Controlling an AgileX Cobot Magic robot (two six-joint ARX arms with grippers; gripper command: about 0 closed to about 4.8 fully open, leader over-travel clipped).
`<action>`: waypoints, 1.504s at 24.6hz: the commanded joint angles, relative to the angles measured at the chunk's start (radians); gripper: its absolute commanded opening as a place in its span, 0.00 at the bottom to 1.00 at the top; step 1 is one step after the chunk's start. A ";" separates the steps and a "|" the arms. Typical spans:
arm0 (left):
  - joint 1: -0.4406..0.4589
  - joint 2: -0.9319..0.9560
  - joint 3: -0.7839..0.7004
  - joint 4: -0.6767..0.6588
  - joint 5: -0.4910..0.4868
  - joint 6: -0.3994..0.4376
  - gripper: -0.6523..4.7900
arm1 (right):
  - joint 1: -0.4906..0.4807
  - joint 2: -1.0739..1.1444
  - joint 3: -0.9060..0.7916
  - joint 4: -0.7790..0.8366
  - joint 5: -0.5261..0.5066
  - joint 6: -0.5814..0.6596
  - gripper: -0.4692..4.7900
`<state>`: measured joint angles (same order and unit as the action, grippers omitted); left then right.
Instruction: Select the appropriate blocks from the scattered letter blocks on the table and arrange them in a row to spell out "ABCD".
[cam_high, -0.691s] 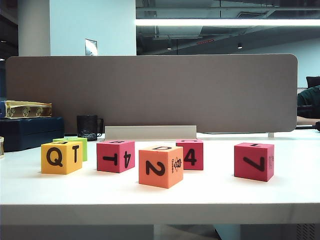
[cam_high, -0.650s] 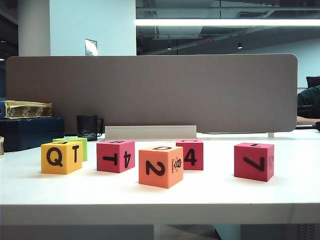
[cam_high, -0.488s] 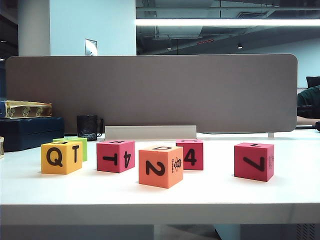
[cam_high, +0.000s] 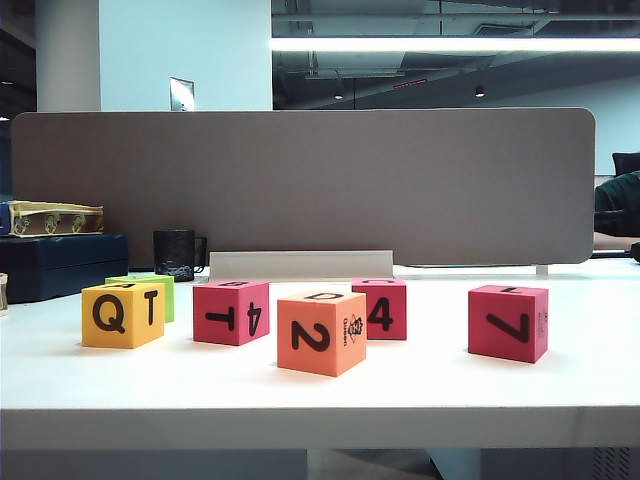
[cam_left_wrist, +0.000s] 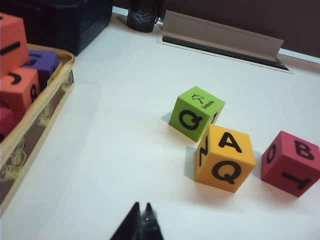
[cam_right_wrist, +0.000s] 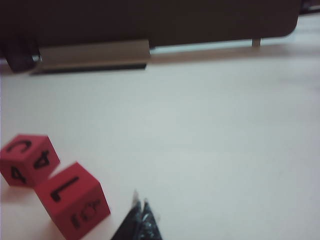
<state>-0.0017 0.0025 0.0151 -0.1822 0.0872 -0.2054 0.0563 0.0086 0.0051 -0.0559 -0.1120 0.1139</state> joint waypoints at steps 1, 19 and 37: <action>0.002 0.000 0.029 0.004 0.028 -0.015 0.11 | 0.001 -0.009 0.024 0.030 -0.007 0.048 0.09; 0.001 0.000 0.116 0.004 0.092 -0.016 0.11 | 0.003 -0.007 0.119 -0.053 -0.100 0.122 0.08; 0.001 0.000 0.123 0.004 0.097 -0.016 0.11 | 0.003 0.000 0.400 -0.363 -0.121 0.114 0.08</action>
<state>-0.0017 0.0021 0.1337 -0.1909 0.1799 -0.2188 0.0582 0.0132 0.3901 -0.3897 -0.2150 0.2310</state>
